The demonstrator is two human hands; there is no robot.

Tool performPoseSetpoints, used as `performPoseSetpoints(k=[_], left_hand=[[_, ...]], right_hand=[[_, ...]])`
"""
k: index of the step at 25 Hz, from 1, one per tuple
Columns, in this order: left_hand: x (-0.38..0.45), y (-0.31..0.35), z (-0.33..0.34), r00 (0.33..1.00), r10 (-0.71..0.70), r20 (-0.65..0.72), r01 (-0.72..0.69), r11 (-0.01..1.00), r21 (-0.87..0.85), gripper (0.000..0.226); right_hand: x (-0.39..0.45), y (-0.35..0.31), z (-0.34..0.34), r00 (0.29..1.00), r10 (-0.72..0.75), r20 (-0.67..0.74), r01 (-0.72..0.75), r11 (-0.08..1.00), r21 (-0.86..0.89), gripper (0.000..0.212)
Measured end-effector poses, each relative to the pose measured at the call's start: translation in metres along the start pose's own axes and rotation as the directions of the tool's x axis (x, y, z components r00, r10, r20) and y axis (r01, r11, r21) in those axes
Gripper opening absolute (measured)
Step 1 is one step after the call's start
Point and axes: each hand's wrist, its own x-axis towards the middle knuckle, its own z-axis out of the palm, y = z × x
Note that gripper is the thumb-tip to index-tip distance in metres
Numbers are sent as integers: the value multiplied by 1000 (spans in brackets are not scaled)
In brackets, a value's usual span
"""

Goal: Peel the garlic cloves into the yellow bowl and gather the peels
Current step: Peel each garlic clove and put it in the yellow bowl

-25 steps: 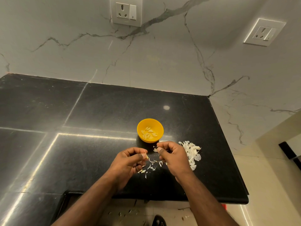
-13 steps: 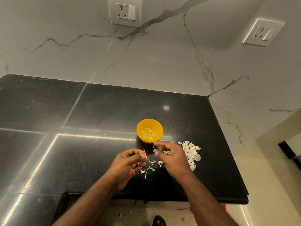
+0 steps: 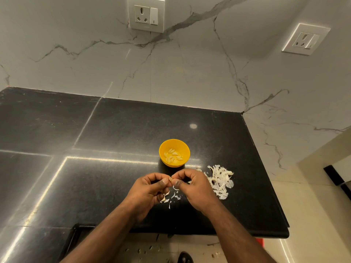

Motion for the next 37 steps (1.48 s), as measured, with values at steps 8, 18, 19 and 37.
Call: performPoseSetpoints(k=[8, 18, 19, 37], left_hand=[[1, -1, 2, 998, 50, -32, -48, 998, 48, 24], [0, -1, 4, 988, 150, -24, -146, 980, 137, 12], [1, -1, 3, 988, 155, -28, -150, 980, 134, 13], [5, -4, 2, 968, 242, -60, -204, 906, 372, 10]], right_hand=[[1, 1, 1, 1000, -17, -1, 17, 997, -81, 18], [2, 0, 7, 992, 124, 29, -126, 988, 94, 14], [3, 0, 8, 990, 136, 29, -139, 981, 138, 14], [10, -1, 8, 985, 166, -39, -146, 938, 315, 13]])
